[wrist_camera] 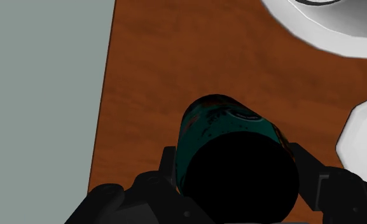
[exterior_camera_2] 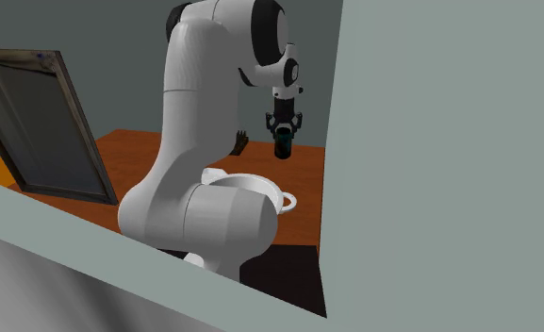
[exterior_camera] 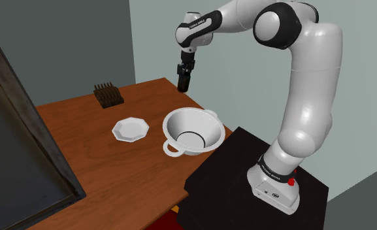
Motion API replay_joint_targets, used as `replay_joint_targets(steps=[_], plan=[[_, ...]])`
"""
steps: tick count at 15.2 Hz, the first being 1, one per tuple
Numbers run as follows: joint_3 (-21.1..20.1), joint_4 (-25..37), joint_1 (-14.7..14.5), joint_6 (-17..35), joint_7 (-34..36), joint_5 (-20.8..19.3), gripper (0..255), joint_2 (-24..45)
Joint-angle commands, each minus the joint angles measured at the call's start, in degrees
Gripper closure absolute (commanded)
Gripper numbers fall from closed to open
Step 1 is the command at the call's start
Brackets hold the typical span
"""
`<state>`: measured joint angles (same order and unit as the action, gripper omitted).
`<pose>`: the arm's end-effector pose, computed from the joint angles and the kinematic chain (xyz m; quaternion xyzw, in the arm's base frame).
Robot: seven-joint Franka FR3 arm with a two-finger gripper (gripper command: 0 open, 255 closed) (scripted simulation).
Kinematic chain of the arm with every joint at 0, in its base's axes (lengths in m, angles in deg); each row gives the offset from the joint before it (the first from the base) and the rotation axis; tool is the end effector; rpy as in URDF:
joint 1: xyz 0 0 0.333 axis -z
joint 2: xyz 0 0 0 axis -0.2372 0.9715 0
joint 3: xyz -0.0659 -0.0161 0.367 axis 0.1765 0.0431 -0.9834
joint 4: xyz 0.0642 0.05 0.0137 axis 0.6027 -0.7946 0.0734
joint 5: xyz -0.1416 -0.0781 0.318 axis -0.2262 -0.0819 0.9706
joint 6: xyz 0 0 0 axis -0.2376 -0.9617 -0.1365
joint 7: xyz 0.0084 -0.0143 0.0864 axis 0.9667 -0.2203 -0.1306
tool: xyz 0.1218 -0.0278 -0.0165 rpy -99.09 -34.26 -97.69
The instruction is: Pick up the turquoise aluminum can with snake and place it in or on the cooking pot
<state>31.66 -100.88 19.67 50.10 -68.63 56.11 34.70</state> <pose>0.6392 -0.1406 0.4043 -0.9986 -0.0530 0.0015 0.0006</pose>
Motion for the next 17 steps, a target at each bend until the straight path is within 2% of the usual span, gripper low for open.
replay_joint_targets(steps=[1, 4, 10, 17], plan=[[0.06, 0.56, -0.01, -1.21, 0.05, -0.11, 255, -0.67], [0.13, 1.55, -0.04, -2.99, 0.14, -0.26, 255, -1.47], [-0.43, -15.78, -3.09, 1.52, 4.07, -2.25, 255, -14.44], [-2.44, -32.09, -5.78, 3.73, 9.77, -4.23, 255, -28.66]])
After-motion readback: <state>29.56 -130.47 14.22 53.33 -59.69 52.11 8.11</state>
